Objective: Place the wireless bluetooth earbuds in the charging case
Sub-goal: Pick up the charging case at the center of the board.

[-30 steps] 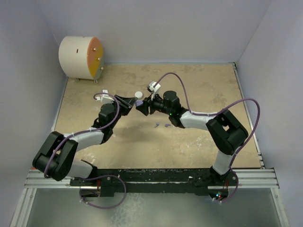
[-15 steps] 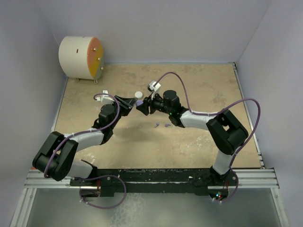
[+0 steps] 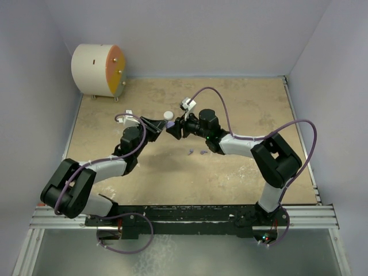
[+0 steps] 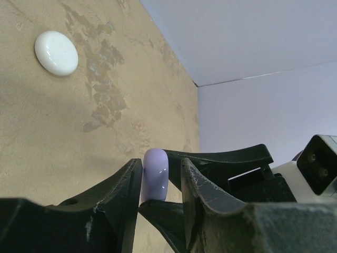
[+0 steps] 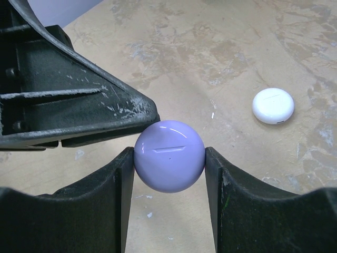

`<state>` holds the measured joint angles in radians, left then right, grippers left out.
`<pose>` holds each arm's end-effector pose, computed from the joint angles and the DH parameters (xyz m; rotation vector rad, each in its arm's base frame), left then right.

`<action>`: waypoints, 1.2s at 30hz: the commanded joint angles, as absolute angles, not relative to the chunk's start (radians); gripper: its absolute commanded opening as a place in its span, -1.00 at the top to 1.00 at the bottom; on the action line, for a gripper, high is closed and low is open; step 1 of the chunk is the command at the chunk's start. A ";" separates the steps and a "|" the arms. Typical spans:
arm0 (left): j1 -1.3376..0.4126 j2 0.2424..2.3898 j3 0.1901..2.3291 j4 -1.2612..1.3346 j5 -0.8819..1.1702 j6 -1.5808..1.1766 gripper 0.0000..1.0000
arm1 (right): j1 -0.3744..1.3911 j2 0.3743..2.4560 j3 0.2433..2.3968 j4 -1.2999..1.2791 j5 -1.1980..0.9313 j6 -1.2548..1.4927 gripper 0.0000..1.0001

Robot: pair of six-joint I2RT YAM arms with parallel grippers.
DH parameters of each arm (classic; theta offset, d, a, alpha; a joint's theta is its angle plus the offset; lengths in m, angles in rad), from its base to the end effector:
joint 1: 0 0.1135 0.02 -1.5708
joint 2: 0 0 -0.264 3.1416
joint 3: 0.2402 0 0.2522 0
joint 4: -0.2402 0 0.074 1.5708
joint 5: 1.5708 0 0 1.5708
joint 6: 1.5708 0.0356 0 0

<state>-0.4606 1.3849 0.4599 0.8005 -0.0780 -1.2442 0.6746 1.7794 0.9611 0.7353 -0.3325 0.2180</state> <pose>0.2477 -0.1198 0.1998 -0.7638 1.6821 -1.1795 0.2998 0.2546 0.2250 -0.6472 1.6132 0.9424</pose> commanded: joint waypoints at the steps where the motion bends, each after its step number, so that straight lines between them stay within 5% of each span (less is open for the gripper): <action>1: -0.467 1.408 0.466 0.868 -0.033 -1.227 0.32 | 0.672 1.739 1.006 0.747 -0.348 0.220 1.00; 12: -0.468 1.418 0.471 0.880 -0.018 -1.227 0.47 | 0.671 1.746 1.012 0.742 -0.348 0.217 1.00; 23: -0.467 1.421 0.473 0.891 -0.013 -1.228 1.00 | 0.671 1.748 1.017 0.739 -0.354 0.215 1.00; 24: -0.468 1.420 0.473 0.891 -0.014 -1.229 1.00 | 0.672 1.747 1.017 0.739 -0.356 0.215 0.91; 27: -0.467 1.419 0.470 0.888 -0.025 -1.236 1.00 | 0.665 1.733 1.016 0.729 -0.359 0.219 0.21; 36: -0.417 1.439 0.500 0.872 -0.019 -1.256 1.00 | 0.586 1.540 0.873 0.731 -0.309 0.231 -0.98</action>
<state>-0.4438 1.4269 0.4610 0.8188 -0.0303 -1.2457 0.6243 1.6684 0.9169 0.6899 -0.3378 0.2367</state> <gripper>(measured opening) 0.225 0.887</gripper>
